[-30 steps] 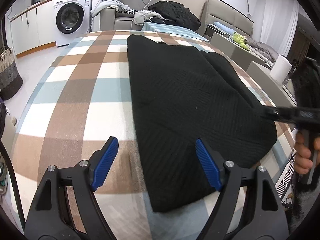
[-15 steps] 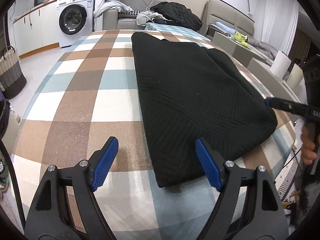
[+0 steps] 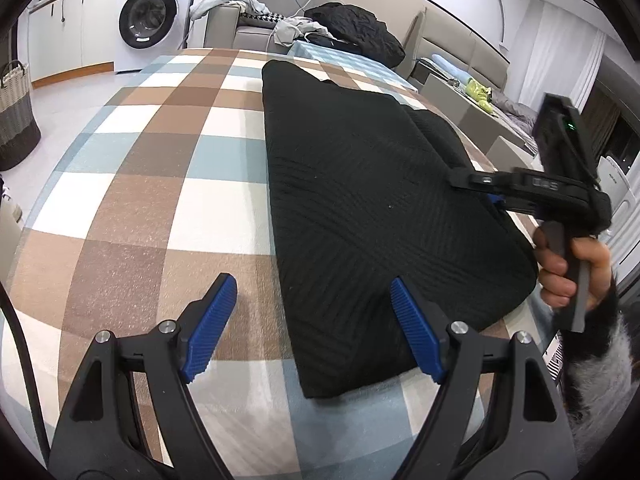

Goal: Fold small clothes

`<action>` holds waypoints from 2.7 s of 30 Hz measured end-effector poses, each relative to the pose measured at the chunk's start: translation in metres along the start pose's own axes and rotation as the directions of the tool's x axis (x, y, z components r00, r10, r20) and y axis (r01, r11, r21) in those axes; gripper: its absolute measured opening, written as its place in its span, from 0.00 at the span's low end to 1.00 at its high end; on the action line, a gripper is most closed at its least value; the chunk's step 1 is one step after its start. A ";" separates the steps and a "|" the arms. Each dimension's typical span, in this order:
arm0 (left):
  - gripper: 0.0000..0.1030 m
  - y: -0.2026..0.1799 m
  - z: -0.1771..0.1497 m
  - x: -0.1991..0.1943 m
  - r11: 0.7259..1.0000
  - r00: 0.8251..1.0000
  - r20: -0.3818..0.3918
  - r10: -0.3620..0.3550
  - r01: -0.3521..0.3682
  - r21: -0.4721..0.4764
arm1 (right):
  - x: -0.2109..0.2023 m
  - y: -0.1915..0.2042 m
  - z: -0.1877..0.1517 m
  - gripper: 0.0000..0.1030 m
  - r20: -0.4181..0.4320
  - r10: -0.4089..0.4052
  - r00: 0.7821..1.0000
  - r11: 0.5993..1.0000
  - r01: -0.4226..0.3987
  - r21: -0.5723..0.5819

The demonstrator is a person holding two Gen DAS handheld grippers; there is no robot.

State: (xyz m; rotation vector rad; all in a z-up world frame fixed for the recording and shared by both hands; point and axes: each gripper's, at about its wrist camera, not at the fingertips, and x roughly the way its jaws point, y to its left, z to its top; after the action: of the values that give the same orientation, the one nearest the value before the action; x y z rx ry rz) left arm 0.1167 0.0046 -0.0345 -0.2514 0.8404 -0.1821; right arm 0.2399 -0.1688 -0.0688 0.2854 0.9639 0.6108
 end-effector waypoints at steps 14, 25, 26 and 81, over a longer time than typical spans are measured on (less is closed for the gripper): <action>0.75 0.004 0.011 -0.003 1.000 1.000 0.027 -0.011 0.011 -0.024 | -0.034 -0.007 0.004 0.04 0.061 -0.152 0.986 0.987 0.155 -0.045; 0.75 0.004 0.016 0.018 0.999 1.000 -0.008 0.028 -0.028 -0.019 | -0.018 -0.032 0.018 0.10 0.061 -0.123 0.991 0.991 0.120 0.060; 0.75 0.004 0.016 0.017 0.999 1.000 -0.005 0.026 -0.026 -0.020 | -0.013 -0.027 0.023 0.07 0.052 -0.139 0.989 0.989 0.137 0.048; 0.43 -0.024 -0.016 -0.005 0.989 0.999 -0.028 -0.034 0.038 0.141 | -0.105 0.005 -0.096 0.28 0.147 -0.118 0.982 0.991 0.126 -0.046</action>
State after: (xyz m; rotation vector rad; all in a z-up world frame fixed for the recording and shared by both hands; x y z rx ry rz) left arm 0.1002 -0.0197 -0.0345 -0.1312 0.8448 -0.2778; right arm 0.1138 -0.2314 -0.0477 0.2171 0.8173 0.4968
